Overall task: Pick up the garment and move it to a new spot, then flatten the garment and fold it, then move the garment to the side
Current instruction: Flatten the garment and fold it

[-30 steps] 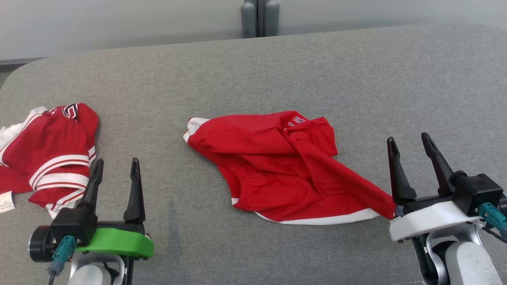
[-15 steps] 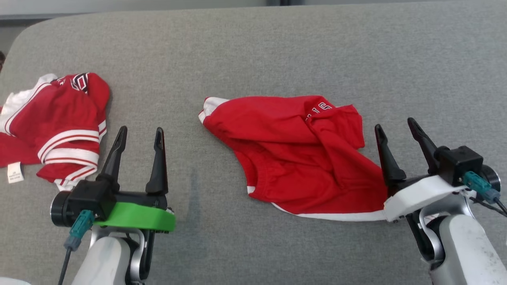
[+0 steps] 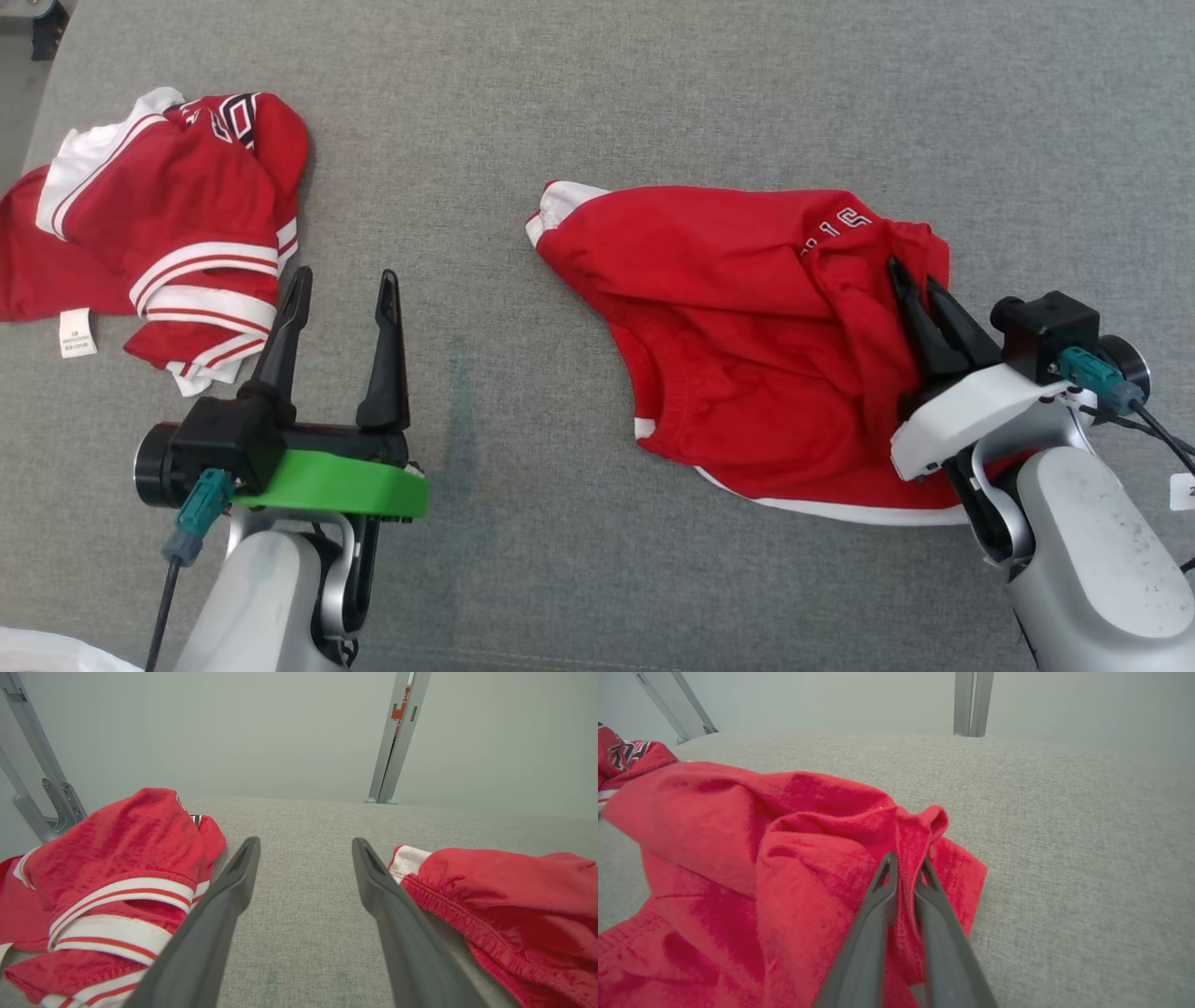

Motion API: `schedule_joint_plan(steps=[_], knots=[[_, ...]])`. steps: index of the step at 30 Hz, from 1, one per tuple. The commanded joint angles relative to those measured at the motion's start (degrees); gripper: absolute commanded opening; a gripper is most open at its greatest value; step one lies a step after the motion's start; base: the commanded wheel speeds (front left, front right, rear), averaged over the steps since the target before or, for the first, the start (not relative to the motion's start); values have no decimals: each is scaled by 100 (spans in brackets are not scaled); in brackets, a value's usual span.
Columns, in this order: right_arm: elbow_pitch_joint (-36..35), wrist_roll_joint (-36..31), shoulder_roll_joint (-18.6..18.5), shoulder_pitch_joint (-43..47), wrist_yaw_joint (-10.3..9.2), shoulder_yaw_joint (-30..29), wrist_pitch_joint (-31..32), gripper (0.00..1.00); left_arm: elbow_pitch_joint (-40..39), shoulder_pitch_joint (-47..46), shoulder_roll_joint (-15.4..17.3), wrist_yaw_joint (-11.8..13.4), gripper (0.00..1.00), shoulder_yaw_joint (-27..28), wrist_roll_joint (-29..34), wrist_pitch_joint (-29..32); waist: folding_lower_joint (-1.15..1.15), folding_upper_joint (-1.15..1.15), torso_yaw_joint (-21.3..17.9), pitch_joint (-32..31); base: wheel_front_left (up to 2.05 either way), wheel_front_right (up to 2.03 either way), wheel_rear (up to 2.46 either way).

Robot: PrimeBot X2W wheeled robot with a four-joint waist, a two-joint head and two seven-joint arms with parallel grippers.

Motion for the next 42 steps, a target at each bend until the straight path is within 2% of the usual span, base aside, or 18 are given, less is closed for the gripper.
schedule_joint_plan(steps=[1,9,15,22,23,24,25,29,35,42], knots=[[-57,1,-72,-79,-8,11,-133,0,5,-21,-23,-30,100,40,75,-16,0,0,-44,-43,0,0,0],[-761,-573,-191,30,-8,189,-758,0,21,116,-42,-112,100,212,175,-11,0,0,-316,-268,0,0,0],[-1032,-951,-185,923,-8,676,-468,0,84,249,-58,-135,100,294,213,-11,0,0,-491,-475,0,0,0],[-682,-839,94,1908,-8,838,-276,0,183,376,-85,-167,100,336,209,-10,0,0,-570,-667,0,0,0],[-635,-845,148,1950,-8,798,-314,25,194,389,-85,-169,100,342,205,-10,0,0,-576,-690,0,0,0],[-598,-810,235,1981,-8,739,-377,87,208,414,-82,-168,100,350,202,-10,0,0,-586,-714,0,0,0],[-593,-793,308,1983,-8,707,-440,100,224,437,-79,-159,100,359,197,-10,0,0,-597,-739,0,0,0],[-809,-703,524,1935,-8,562,-678,100,290,536,-36,-124,100,401,188,-11,0,0,-647,-847,0,0,0],[-1411,-477,639,1872,-8,355,-823,100,346,696,37,-69,100,453,169,-10,0,0,-736,-998,0,0,0],[-1729,-254,698,1796,-8,-625,-651,100,315,813,126,-28,100,436,194,39,0,0,-807,-1138,0,0,0]])
